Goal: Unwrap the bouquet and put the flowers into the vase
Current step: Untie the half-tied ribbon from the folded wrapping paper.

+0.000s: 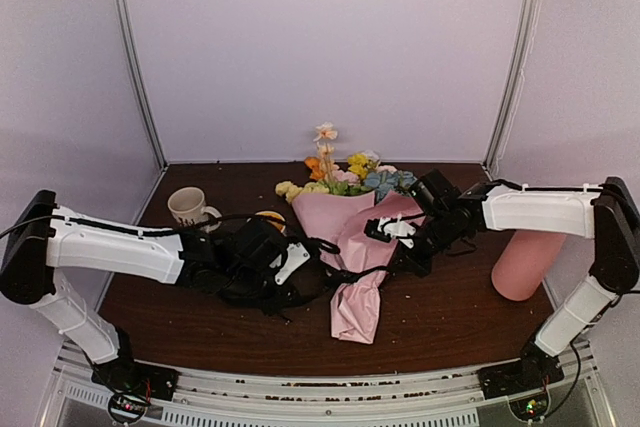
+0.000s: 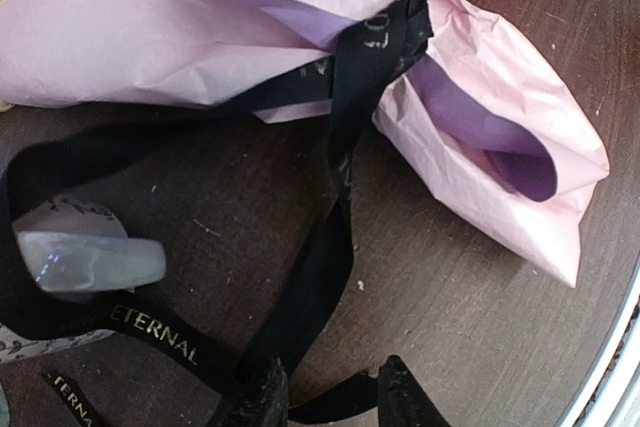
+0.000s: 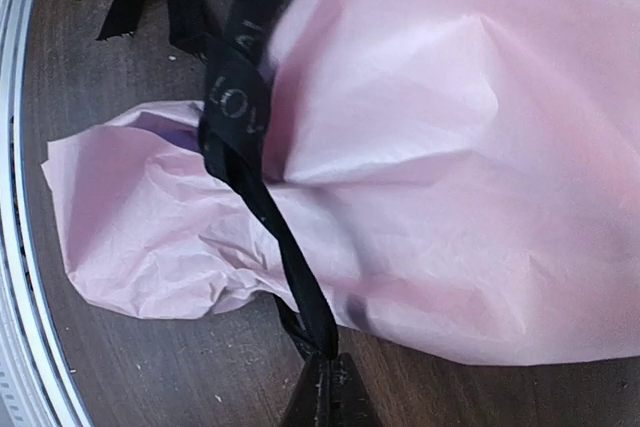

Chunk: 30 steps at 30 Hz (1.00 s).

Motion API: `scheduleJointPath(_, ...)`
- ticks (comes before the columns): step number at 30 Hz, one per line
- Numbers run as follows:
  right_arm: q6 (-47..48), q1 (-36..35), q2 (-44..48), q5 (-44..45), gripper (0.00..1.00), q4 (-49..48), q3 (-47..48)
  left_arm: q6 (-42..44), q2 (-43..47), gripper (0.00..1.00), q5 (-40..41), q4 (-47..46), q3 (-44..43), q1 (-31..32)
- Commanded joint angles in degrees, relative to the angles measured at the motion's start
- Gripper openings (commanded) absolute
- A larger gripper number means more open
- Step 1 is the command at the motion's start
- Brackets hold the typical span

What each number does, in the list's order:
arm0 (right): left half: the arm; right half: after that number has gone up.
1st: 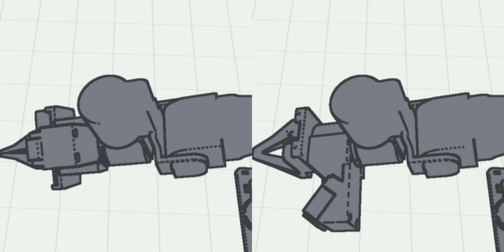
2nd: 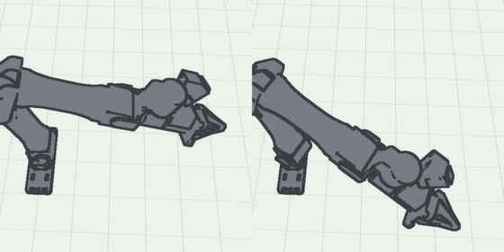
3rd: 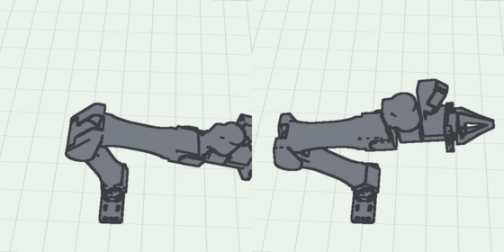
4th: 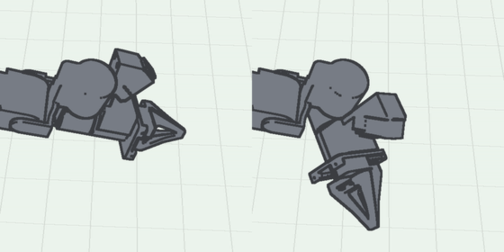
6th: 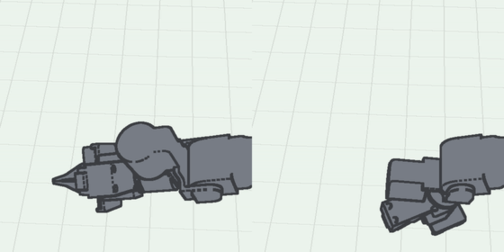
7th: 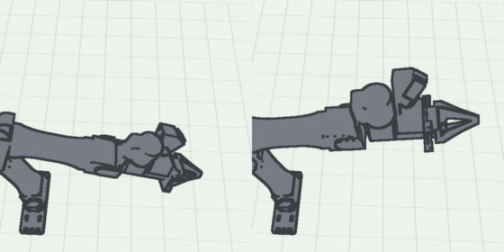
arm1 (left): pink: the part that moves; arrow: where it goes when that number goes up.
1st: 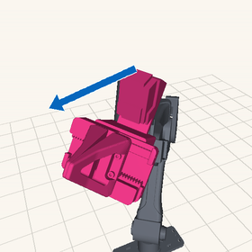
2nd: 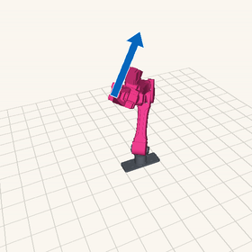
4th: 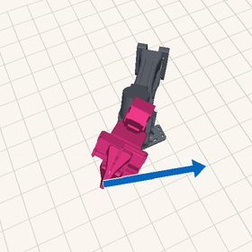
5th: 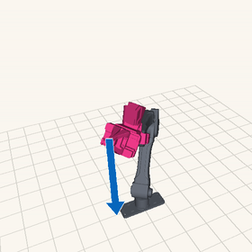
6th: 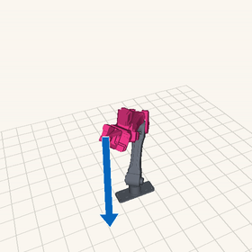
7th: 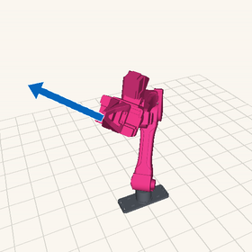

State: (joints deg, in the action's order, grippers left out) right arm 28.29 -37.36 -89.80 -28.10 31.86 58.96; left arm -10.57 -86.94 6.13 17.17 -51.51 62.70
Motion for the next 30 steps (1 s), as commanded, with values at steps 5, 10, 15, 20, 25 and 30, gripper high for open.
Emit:
scheduleJointPath(5, -3.93, 2.23, 0.69, 2.83, 0.2, -0.26, -4.35, 4.01, -6.66, 0.36, -3.57, -5.71, -6.09, 0.23)
scheduleJointPath(10, -0.74, -0.59, 3.84, 5.2, 0.36, -0.21, -1.72, 3.86, -6.36, 0.36, -2.58, -7.22, -5.34, 0.23)
scheduleJointPath(15, 3.51, -6.04, 0.62, 9.07, 0.41, -0.83, 1.93, 2.98, -3.47, 0.36, -1.32, -7.79, -3.07, 0.23)
scheduleJointPath(20, 4.27, -9.25, -5.98, 8.09, 0.42, 0.49, 8.63, 1.26, 0.91, 0.37, 1.42, -9.08, 0.88, 0.23)
scheduleJointPath(25, 5.32, -10.58, -11.02, 7.9, 0.24, 4.79, 14.19, -1.23, 7.1, 0.39, 4.9, -10.64, 6.02, 0.23)
scheduleJointPath(30, 5.42, -10.45, -6.67, 9.98, 0.16, 5.62, 13.13, -1.68, 6.73, 0.39, 5.14, -9.8, 6.06, 0.24)
